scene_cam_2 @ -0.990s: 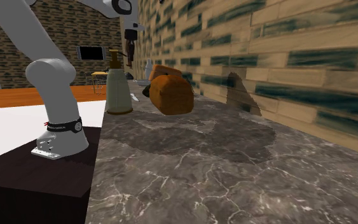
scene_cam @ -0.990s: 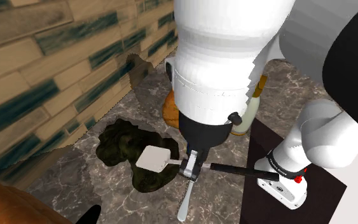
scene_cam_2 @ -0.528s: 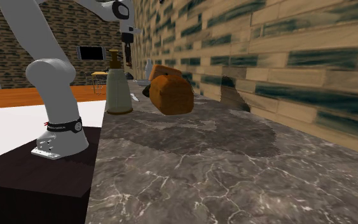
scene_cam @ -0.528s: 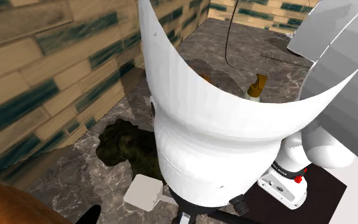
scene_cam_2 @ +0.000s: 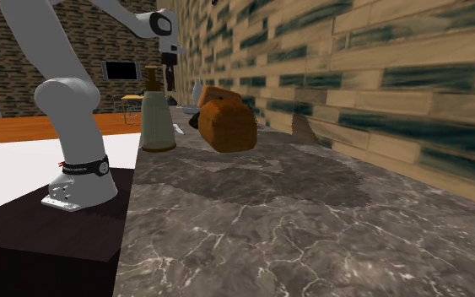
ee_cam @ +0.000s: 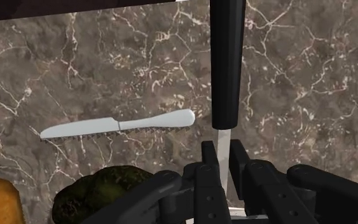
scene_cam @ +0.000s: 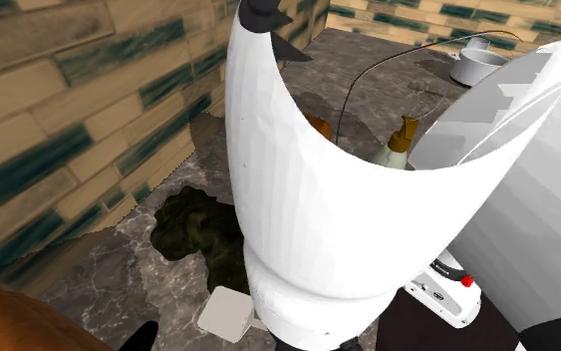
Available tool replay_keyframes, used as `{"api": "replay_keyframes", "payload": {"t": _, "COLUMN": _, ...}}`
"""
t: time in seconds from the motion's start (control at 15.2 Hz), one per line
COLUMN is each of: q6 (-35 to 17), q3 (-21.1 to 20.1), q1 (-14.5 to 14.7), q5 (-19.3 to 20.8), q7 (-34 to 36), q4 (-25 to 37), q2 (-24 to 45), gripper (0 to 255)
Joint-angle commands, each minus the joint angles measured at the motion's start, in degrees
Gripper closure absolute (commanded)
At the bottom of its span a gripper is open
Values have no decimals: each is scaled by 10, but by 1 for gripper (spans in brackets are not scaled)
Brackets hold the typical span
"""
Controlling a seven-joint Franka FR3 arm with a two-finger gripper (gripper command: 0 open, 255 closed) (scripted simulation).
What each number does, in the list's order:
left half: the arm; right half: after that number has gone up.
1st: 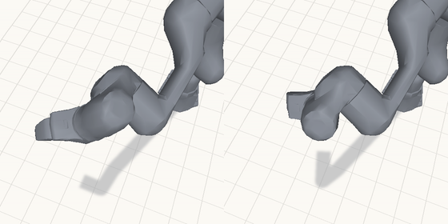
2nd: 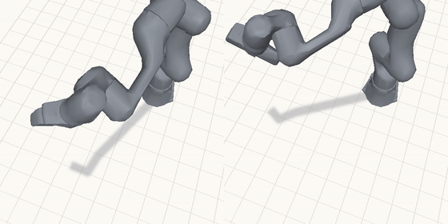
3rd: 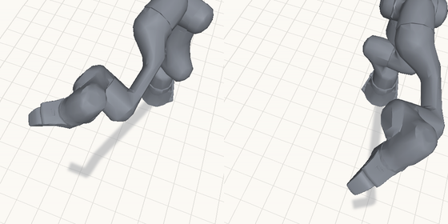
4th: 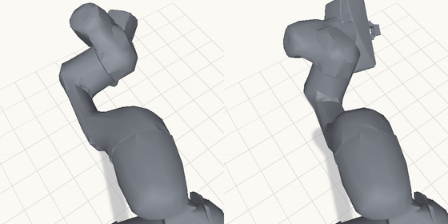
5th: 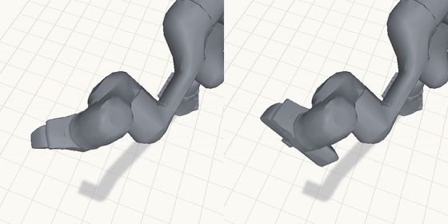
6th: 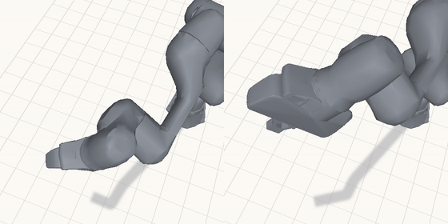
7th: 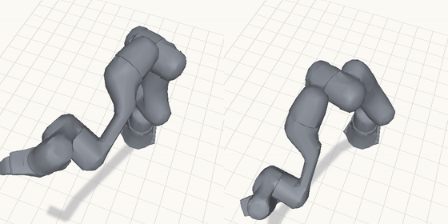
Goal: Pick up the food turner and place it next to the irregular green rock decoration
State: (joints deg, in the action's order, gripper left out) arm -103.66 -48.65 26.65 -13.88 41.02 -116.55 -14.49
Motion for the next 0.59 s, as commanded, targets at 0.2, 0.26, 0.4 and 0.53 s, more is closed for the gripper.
{"api": "replay_keyframes", "payload": {"t": 0.2, "q6": -41, "q3": -8, "q1": 0, "q5": 2, "q7": 0, "q4": -34, "q2": 8, "gripper": 255}}
{"api": "replay_keyframes", "payload": {"t": 0.26, "q6": -49, "q3": -10, "q1": 0, "q5": 2, "q7": 1, "q4": -40, "q2": 10, "gripper": 255}}
{"api": "replay_keyframes", "payload": {"t": 0.4, "q6": -65, "q3": -14, "q1": 0, "q5": 4, "q7": 2, "q4": -52, "q2": 15, "gripper": 255}}
{"api": "replay_keyframes", "payload": {"t": 0.53, "q6": -81, "q3": -18, "q1": -1, "q5": 6, "q7": 4, "q4": -64, "q2": 21, "gripper": 255}}
